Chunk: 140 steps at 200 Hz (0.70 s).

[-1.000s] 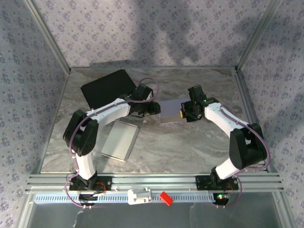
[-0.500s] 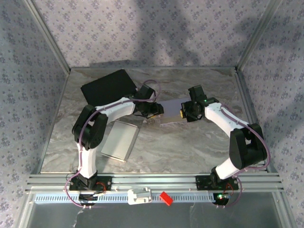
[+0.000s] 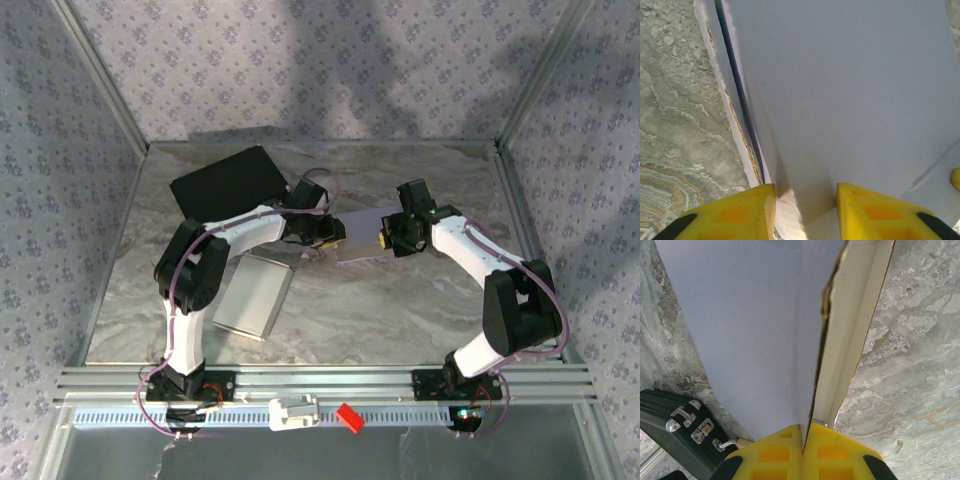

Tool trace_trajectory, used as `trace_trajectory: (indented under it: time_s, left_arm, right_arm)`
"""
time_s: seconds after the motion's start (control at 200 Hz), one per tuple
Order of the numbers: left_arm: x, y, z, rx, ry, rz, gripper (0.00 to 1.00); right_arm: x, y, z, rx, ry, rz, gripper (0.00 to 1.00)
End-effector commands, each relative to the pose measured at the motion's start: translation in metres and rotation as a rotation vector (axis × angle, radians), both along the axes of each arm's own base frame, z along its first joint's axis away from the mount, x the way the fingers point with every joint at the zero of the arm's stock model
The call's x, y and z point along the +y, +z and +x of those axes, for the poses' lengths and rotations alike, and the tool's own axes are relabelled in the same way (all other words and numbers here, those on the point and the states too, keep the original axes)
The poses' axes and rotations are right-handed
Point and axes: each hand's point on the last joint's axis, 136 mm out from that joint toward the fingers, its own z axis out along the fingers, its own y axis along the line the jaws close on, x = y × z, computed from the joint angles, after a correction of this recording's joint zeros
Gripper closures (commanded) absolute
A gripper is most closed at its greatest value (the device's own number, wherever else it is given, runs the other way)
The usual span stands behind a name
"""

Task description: Fold the paper box

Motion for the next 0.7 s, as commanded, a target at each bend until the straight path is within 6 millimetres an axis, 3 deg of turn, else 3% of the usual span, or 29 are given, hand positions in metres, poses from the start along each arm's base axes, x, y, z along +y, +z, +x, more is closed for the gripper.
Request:
trace_trajectory:
  time_s: [0.0,0.155,0.385,0.48,0.64,0.695]
  left_arm:
    - [-0.002,0.004,0.005,-0.016,-0.001,-0.002,0.66]
    - [-0.005,0.001,0.002,-0.002,-0.016,-0.006,0.67]
    - [-0.007,0.003,0.004,-0.007,-0.023,0.003,0.70]
    - [-0.001,-0.005,0.002,0.000,-0.033,0.059,0.76]
    - [0.010,-0.021,-0.006,0.016,-0.042,0.115,0.78]
    - [0.011,-0.025,-0.008,0.025,-0.048,0.119,0.78]
  right_arm:
    - [-0.003,-0.012,-0.013,0.065,0.019,-0.022,1.00]
    - [-0.002,-0.014,-0.014,0.069,0.015,-0.013,1.00]
    - [0.002,0.000,-0.003,0.048,0.026,0.001,1.00]
    - [0.001,-0.009,-0.010,0.084,0.042,-0.007,1.00]
    - [-0.007,-0.028,-0.029,0.143,0.044,-0.030,1.00]
    - [-0.009,-0.030,-0.031,0.147,0.053,-0.034,0.95]
